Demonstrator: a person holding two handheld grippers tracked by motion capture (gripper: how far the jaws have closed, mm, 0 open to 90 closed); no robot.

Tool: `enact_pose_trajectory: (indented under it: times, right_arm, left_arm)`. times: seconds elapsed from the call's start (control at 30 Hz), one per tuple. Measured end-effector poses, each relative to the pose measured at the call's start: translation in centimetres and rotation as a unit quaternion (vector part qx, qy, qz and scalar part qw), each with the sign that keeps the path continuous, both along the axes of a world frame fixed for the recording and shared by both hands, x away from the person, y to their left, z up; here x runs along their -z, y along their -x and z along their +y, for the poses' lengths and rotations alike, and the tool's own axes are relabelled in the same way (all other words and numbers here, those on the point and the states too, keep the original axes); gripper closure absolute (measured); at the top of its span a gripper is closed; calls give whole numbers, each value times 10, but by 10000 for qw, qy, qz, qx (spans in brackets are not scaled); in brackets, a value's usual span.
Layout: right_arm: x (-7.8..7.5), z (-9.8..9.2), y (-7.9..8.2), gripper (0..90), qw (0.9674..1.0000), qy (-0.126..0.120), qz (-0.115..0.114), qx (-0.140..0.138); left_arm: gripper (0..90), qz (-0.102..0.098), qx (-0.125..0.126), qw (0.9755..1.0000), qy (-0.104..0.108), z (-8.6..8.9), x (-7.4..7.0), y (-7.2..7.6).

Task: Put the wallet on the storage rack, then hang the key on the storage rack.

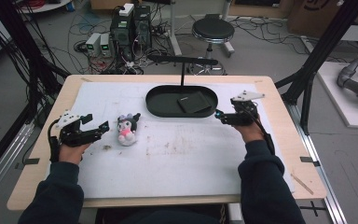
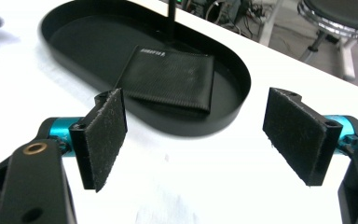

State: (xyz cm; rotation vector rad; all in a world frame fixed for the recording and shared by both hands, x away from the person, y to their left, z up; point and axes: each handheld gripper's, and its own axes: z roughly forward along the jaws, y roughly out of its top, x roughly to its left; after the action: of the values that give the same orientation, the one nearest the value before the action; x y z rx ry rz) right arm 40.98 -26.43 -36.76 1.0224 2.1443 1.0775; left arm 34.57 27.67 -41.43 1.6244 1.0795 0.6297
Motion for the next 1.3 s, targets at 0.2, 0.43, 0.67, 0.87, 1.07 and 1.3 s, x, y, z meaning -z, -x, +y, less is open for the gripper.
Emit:
enact_pose_trajectory:
  times: [0.2, 0.43, 0.67, 0.87, 1.07, 1.3]
  right_arm:
    - [9, -21, 27, 219, 9996, -194, -173, 132]
    - [26, -33, 33, 220, 9994, -137, 35, 317]
    - [24, -41, 40, 221, 9987, -164, -80, 486]
    - [26, -38, 40, 221, 9989, -91, -108, 439]
    - [29, -39, 41, 235, 9991, 4, -98, 406]
    - [30, -40, 44, 236, 9991, 35, -163, 400]
  left_arm:
    - [207, -32, 32, 10000, -57, -2, -2, 2]
    - [208, -13, -6, 9999, -153, -6, -2, 1]
    - [230, 426, -107, 9989, 156, -4, -3, 1]
    - [230, 351, -16, 9992, 173, -8, -4, 1]
    - [230, 400, 69, 9991, 79, -18, -4, 1]
    - [231, 619, -240, 9978, 86, -31, -4, 5]
